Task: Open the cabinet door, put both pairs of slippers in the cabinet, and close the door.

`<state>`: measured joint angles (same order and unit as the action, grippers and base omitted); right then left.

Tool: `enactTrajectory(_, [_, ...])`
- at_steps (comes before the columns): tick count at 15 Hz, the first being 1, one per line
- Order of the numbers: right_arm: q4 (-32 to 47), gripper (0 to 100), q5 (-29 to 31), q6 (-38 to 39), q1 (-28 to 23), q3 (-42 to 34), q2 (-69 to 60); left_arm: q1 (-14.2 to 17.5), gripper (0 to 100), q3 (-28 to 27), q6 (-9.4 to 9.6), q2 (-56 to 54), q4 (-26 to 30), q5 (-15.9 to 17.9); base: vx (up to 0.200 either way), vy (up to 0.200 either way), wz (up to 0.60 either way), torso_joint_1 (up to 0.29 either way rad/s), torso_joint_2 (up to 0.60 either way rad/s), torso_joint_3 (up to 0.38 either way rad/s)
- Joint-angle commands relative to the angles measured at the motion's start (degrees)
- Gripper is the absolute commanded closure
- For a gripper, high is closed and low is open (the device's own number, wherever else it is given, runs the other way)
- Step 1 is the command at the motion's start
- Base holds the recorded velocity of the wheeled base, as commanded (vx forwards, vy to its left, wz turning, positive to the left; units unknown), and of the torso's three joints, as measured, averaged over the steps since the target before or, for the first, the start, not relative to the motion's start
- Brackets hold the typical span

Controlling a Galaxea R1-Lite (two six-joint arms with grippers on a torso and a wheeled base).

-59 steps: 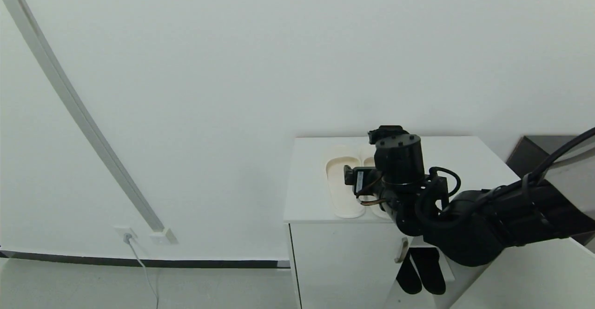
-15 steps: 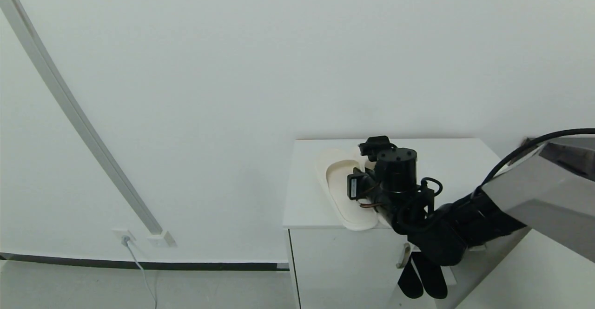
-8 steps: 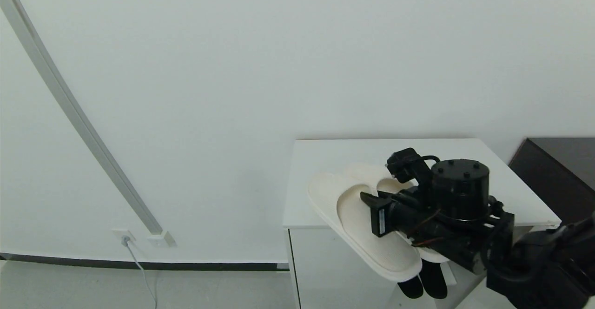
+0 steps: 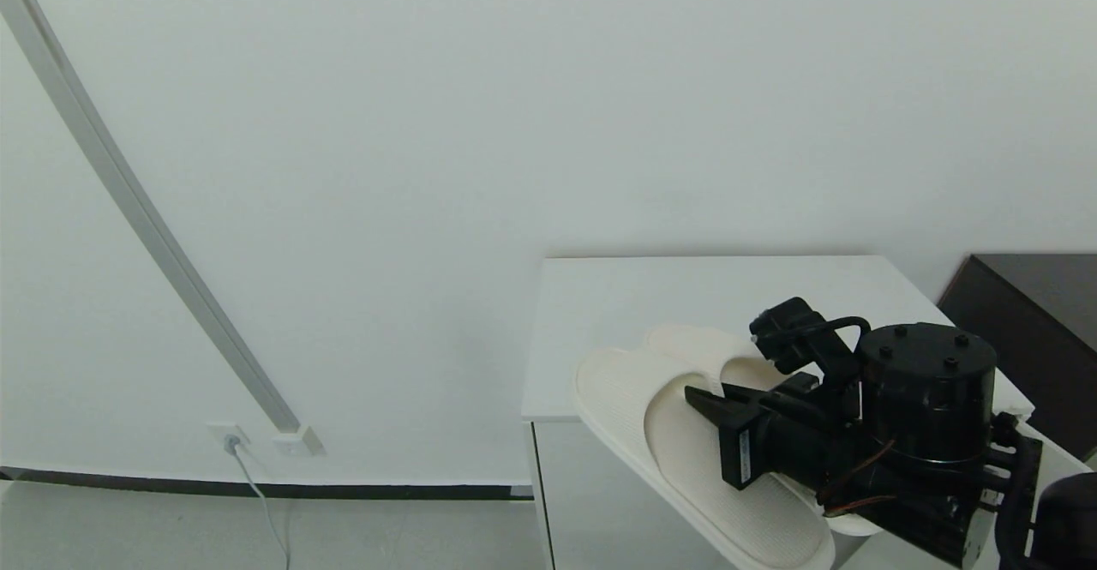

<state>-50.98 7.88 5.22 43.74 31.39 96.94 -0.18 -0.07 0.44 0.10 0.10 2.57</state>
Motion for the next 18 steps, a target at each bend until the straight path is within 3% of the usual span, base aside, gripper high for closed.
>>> enactTrajectory(1, [-0.1, 100, 0.0, 0.0, 0.0, -0.3, 0.3, 0.0, 100, 0.0, 0.0, 0.0, 0.0, 0.0, 0.0, 0.0, 0.0, 0.0, 0.0, 0.0])
enactTrajectory(3, [-0.2, 100, 0.0, 0.0, 0.0, -0.6, 0.3, 0.0, 100, 0.1, 0.09, 0.0, 0.0, 0.1, 0.0, 0.0, 0.0, 0.0, 0.0, 0.0])
enactTrajectory(12, [-0.1, 100, 0.1, 0.0, 0.0, -1.3, 0.3, 0.0, 100, 0.0, 0.0, 0.0, 0.0, 0.0, -0.2, 0.0, 0.0, 0.0, 0.01, 0.002])
enactTrajectory(18, [-0.3, 100, 0.1, -0.4, 0.0, -1.9, 0.2, 0.0, 100, 0.0, 0.0, 0.0, 0.0, 0.0, 0.0, 0.0, 0.0, 0.0, 0.0, 0.0])
